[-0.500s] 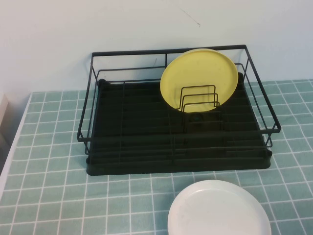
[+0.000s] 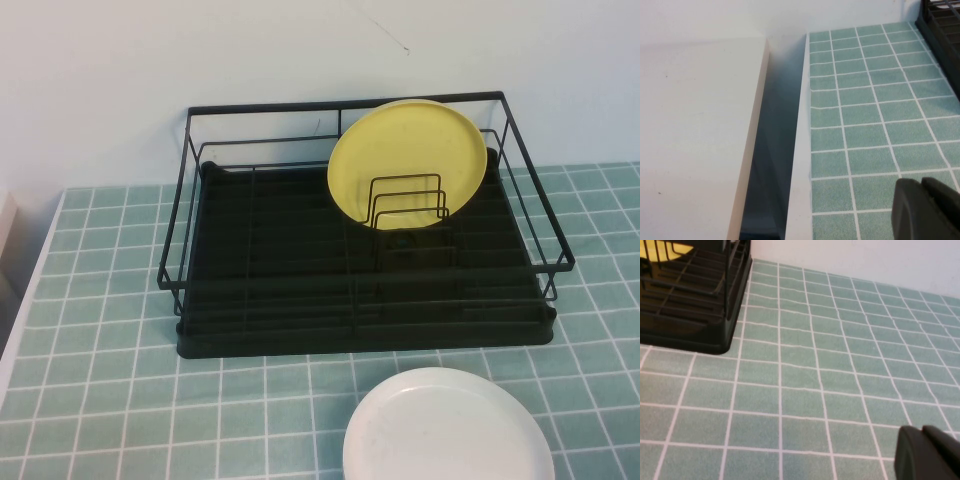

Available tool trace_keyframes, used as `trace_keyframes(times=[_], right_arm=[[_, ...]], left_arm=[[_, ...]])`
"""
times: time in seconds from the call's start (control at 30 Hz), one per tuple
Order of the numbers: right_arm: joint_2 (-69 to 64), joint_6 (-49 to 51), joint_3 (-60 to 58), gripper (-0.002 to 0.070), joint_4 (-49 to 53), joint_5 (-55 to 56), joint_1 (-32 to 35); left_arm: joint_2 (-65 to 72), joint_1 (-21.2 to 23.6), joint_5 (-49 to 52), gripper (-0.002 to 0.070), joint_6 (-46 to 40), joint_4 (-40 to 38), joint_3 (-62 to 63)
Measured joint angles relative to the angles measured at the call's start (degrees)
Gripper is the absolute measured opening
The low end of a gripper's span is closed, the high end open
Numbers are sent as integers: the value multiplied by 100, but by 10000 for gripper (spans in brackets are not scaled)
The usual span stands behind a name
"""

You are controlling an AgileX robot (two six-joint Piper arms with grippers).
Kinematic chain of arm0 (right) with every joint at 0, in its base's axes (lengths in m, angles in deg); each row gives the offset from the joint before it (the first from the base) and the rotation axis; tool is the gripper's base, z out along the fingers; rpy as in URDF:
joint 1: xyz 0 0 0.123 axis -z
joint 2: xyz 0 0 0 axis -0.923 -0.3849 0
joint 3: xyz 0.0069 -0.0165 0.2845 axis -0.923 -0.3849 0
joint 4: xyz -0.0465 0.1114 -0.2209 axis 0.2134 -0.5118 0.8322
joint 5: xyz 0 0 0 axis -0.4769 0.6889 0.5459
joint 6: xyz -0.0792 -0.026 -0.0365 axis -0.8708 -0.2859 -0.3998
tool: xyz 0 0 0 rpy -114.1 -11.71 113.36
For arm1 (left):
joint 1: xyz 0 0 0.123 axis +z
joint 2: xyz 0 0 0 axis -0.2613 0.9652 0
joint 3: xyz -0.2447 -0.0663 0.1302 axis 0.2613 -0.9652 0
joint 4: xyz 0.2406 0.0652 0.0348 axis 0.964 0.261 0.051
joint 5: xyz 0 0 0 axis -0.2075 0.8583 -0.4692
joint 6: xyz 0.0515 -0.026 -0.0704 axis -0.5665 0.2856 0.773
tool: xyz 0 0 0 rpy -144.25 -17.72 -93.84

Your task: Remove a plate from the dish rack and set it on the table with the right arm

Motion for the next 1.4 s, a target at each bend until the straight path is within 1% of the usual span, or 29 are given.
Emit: trace_keyframes(times=[0.3,0.43,0.53,0.63,0.7,0.77,0.83,0.93,1.1,1.4], right_arm=[[0,0,0,-1,-25,0,0],[0,0,0,-1,-448,0,0],[0,0,0,-1,-1408,0,0],[0,0,-35,-1,-3119,-25,0],[0,0,-35,-1,-4456,-25,0],[0,12,-35,-1,-5311,37,0],[0,12,-35,-1,-5817,119,0],[0,-110,-35,-1,-6008,193,0],[0,-935,-35,-1,-5997,248,0],[0,-1705,-35,-1,-5989,238,0]], left_arm=[[0,0,0,-3,0,0,0],[0,0,0,-3,0,0,0],[0,0,0,-3,0,0,0],[0,0,0,-3,0,0,0],[0,0,0,-3,0,0,0],[0,0,0,-3,0,0,0],[0,0,0,-3,0,0,0],[0,0,0,-3,0,0,0],[0,0,0,-3,0,0,0],[0,0,0,-3,0,0,0]])
